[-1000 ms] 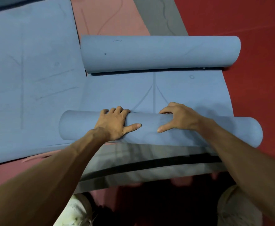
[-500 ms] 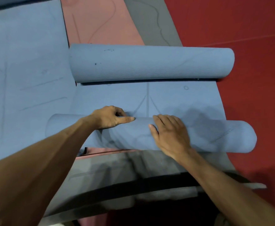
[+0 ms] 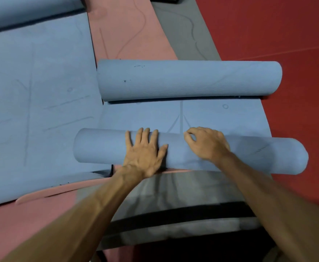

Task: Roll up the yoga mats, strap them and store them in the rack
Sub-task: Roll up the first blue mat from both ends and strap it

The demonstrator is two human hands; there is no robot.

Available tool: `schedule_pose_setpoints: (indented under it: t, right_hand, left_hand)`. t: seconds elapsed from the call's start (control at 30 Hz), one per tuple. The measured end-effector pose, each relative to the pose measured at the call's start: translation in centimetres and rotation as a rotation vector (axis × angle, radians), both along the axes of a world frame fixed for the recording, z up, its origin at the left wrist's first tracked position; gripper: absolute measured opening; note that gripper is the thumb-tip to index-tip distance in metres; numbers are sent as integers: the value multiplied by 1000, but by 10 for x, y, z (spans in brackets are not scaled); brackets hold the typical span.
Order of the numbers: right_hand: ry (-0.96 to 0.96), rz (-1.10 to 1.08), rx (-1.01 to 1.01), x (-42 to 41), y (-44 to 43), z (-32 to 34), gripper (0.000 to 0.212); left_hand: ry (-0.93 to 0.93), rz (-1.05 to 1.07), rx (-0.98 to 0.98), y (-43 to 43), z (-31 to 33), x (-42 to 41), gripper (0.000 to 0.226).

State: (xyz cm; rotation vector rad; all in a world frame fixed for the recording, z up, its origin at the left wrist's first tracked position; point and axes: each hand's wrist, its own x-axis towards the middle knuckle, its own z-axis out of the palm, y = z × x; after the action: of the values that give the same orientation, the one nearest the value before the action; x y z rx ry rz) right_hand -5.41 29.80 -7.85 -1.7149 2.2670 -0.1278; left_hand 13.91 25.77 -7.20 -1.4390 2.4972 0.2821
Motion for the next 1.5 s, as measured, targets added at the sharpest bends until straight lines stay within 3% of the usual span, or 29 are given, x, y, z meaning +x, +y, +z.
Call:
schedule_pose_setpoints:
  t: [0.1,0.17,0.4,0.53,0.67,0.73,0.97,1.17,1.33,1.5]
  right_hand:
    - [-50,2,97,-5,-10,6,38]
    - [-70,-10,113,-6,-13,8,38]
    - [120,150,-84,-10,-1,-11,43]
    - [145,153,-248,-22,8,-15,56]
    - [36,122,-38,-32,14,-5,93]
    - [74,147,56,-35,13,-2,110]
    - [157,200,229,-41,-14,6,132]
    - [197,232,149,-45,-20,0,118]
    - [146,242,161,-46,-17,7,108]
    - [80,272,255,-39,-2,22,102]
  left_hand:
    - [27,-34,-14,5,-4,9,90]
    - [26,-50,-20,0,-7,11,94]
    - [34,-73,0,-24,-4,1,92]
    - [18,-47,87,-53,3,-15,71]
    - [-41,-6,212,-86,5,-31,70]
    - [-53,1,221,-93,5,-36,68]
    - [13,-41,213,-107,7,-39,75]
    - [58,-87,126,-96,3,-32,70]
    - [61,-157,196,-82,5,-13,88]
    - [61,-216,87,-44,10,6,110]
